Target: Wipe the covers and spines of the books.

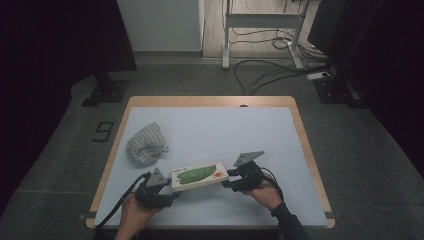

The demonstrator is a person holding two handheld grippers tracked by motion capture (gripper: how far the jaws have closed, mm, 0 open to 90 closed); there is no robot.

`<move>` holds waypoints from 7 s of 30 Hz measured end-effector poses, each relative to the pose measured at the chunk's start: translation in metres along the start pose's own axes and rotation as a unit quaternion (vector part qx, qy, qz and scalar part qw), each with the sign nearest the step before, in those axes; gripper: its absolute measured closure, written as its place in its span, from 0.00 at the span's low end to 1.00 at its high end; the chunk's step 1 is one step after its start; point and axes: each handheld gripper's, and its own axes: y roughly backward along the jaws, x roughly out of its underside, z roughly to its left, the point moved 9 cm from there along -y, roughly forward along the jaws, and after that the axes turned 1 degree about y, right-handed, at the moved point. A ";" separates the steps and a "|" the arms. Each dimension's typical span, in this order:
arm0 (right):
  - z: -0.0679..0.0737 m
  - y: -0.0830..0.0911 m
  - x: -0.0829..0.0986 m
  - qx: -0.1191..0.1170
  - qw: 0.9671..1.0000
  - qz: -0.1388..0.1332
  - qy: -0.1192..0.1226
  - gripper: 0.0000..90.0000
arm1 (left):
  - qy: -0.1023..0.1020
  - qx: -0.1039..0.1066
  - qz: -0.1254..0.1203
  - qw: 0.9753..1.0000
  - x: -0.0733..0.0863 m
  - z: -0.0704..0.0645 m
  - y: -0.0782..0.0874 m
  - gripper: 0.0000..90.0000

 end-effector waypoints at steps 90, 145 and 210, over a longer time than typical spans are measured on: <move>-0.069 0.014 0.052 0.136 0.991 -0.007 -0.014 0.00 | 0.022 -0.003 -0.024 0.999 -0.008 0.074 0.001 0.15; -0.082 0.018 0.071 0.165 0.986 -0.003 -0.039 0.02 | 0.091 -0.092 0.046 0.990 0.000 0.209 -0.029 0.39; -0.082 0.018 0.071 0.165 0.986 -0.003 -0.039 0.02 | 0.009 0.006 0.016 1.000 -0.044 0.086 -0.057 0.70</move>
